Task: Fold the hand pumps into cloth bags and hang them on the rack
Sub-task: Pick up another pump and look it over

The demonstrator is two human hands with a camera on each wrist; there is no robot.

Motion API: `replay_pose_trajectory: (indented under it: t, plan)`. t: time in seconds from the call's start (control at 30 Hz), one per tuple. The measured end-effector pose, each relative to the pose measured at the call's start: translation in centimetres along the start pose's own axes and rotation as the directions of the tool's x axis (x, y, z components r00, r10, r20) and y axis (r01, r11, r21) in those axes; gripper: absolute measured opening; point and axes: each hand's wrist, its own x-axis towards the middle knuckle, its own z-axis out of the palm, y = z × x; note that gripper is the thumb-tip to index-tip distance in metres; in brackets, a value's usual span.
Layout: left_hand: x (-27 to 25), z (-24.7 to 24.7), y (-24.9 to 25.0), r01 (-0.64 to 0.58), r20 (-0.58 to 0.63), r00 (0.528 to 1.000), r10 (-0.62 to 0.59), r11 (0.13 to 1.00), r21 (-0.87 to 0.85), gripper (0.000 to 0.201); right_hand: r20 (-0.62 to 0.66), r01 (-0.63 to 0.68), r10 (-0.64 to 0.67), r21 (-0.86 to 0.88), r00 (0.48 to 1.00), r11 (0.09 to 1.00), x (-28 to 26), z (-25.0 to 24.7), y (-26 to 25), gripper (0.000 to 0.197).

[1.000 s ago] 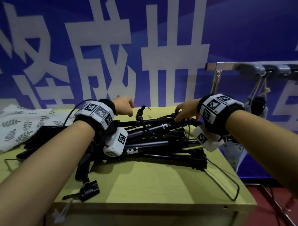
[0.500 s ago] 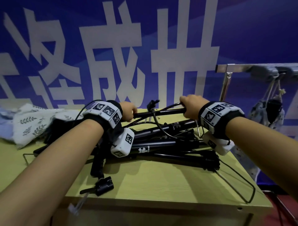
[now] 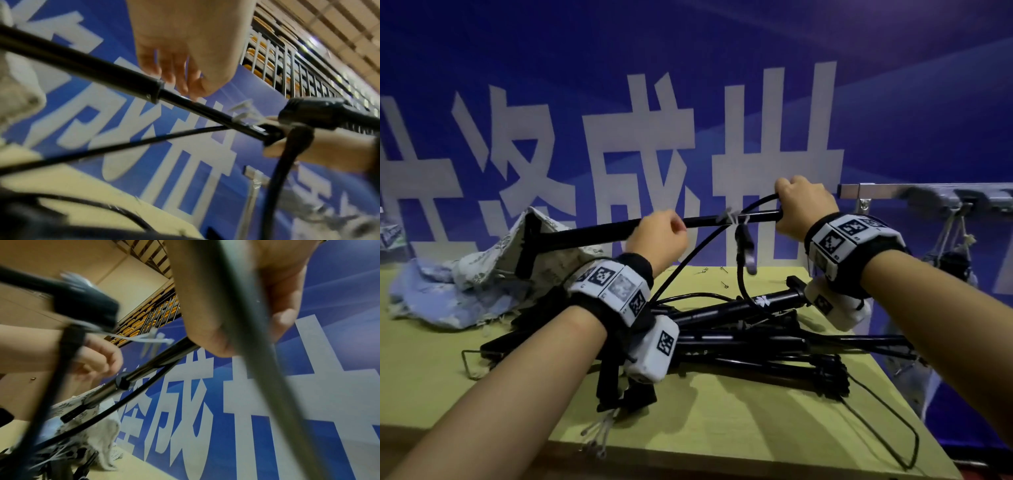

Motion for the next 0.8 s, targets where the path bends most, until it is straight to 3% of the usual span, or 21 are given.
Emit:
replay_pose_trajectory:
  t: [0.03,0.07,0.1,0.13,0.17,0.2,0.27,0.33,0.37,0.4,0.5,0.6,0.7,0.8]
  plan:
    - [-0.8,0.4,0.3,0.106,0.174,0.981,-0.081,0.984,-0.144,0.013,-0.011,0.009,-0.009,-0.012,1.0,1.0,0.1,-0.3,-0.2,0.028]
    - [-1.6,0.9,0.7,0.265,0.384,0.91,-0.159,0.934,-0.239,0.013,-0.018,0.019,-0.019,-0.025,1.0,1.0,0.2,-0.6,-0.3,0.028]
    - [-2.4,1.3,0.9,0.44,0.562,0.797,-0.221,0.85,-0.289,0.013,-0.025,0.027,-0.028,-0.039,0.999,0.999,0.3,-0.9,-0.5,0.029]
    - [-3.0,1.6,1.0,0.591,0.676,0.695,-0.245,0.73,-0.343,0.019,-0.03,0.037,-0.039,-0.05,0.999,0.998,0.4,-1.2,-0.6,0.03]
    - [-3.1,1.9,0.8,0.704,0.732,0.64,-0.234,0.561,-0.436,0.026,-0.03,0.048,-0.05,-0.061,0.998,0.997,0.4,-1.4,-0.7,0.032]
    - [-2.9,2.2,0.5,0.758,0.742,0.633,-0.221,0.369,-0.537,0.033,-0.027,0.06,-0.062,-0.07,0.998,0.996,0.4,-1.6,-0.7,0.033]
    - [-2.3,2.1,-0.3,0.722,0.691,0.669,-0.274,0.016,-0.692,0.041,-0.019,0.083,-0.085,-0.084,0.996,0.993,0.4,-2.0,-0.6,0.035]
    - [-1.6,2.0,-1.2,0.574,0.616,0.705,-0.35,-0.228,-0.786,0.027,-0.027,0.095,-0.097,-0.086,0.995,0.992,0.3,-2.5,-0.2,0.036]
    - [-1.2,1.9,-1.8,0.5,0.583,0.717,-0.382,-0.302,-0.812,0.024,-0.037,0.096,-0.1,-0.082,0.994,0.992,0.2,-2.8,0.1,0.036]
    - [-0.9,1.9,-2.4,0.448,0.563,0.719,-0.406,-0.348,-0.823,0.027,-0.047,0.096,-0.099,-0.076,0.994,0.992,0.1,-3.1,0.4,0.035]
    - [0.0,1.4,-2.8,0.331,0.48,0.712,-0.513,-0.357,-0.873,0.027,-0.071,0.083,-0.088,-0.061,0.994,0.995,-0.1,-3.8,1.3,0.03]
    - [0.3,0.9,-1.6,0.262,0.425,0.763,-0.488,-0.368,-0.892,0.032,-0.083,0.062,-0.066,-0.048,0.994,0.997,-0.3,-4.1,2.1,0.027]
    - [0.7,1.3,-1.2,0.288,0.463,0.762,-0.452,-0.403,-0.869,0.035,-0.109,0.021,-0.024,-0.035,0.994,0.999,-0.6,-4.1,2.9,0.027]
    - [0.6,1.7,-0.8,0.357,0.481,0.783,-0.395,-0.348,-0.867,0.042,-0.113,-0.002,0.0,-0.022,0.994,1.0,-1.4,-3.3,3.2,0.027]
